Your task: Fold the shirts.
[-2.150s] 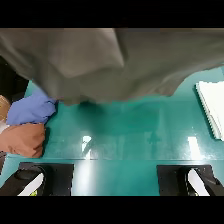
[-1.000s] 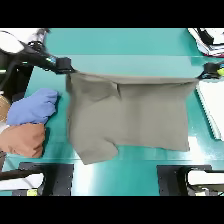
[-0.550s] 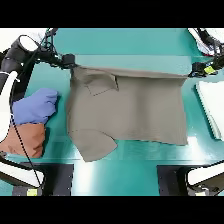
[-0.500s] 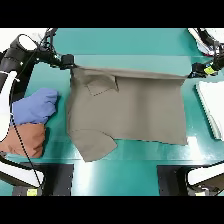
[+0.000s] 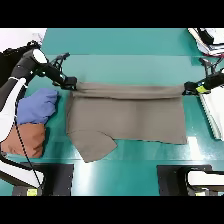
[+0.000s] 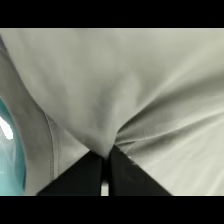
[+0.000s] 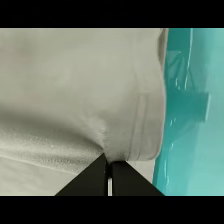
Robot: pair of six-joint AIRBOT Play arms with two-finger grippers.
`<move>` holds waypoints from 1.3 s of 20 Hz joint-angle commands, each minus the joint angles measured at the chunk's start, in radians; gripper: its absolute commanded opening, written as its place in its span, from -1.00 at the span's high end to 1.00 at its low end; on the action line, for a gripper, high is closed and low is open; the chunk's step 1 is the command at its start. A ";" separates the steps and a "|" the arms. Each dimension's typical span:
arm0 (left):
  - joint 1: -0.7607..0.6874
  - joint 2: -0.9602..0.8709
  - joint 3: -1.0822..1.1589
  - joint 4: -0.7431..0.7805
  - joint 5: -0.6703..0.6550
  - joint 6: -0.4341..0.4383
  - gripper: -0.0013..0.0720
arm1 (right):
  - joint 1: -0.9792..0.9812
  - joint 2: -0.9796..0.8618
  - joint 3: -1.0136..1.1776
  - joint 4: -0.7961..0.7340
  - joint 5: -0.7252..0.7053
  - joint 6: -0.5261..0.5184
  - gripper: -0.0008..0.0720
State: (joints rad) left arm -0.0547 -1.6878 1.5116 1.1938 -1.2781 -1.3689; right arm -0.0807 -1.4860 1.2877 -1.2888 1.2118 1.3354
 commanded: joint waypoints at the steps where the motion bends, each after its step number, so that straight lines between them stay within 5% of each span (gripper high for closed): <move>1: -0.005 0.000 -0.081 0.010 0.003 -0.029 0.77 | 0.010 0.053 -0.124 0.031 -0.062 -0.001 0.93; 2: -0.005 0.000 -0.082 0.010 0.003 -0.047 0.08 | 0.010 0.060 -0.137 0.043 -0.071 0.000 0.92; 3: -0.005 0.000 -0.077 0.010 -0.005 -0.058 -0.31 | 0.009 0.065 -0.139 0.041 -0.069 0.000 0.66; 4: -0.005 0.000 -0.068 0.011 -0.023 -0.065 -0.30 | 0.007 0.069 -0.138 0.041 -0.064 0.000 0.20; 5: -0.004 0.008 -0.059 0.020 -0.050 -0.064 -0.30 | 0.006 0.077 -0.135 0.039 -0.042 0.000 -0.05; 11: -0.003 0.281 -0.220 0.145 -0.103 -0.096 -0.31 | -0.069 0.266 -0.208 0.040 0.029 -0.001 -0.06; 18: -0.003 0.667 -0.810 -0.008 -0.071 -0.170 -0.31 | -0.154 0.417 -0.311 0.042 0.015 -0.001 -0.09; 26: -0.032 0.727 -1.027 -0.163 0.114 -0.176 -0.31 | -0.152 0.415 -0.311 0.122 -0.008 -0.020 -0.09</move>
State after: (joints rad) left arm -0.0681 -0.9760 0.5419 1.0901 -1.2564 -1.5414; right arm -0.2310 -1.0737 0.9787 -1.1969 1.2140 1.3281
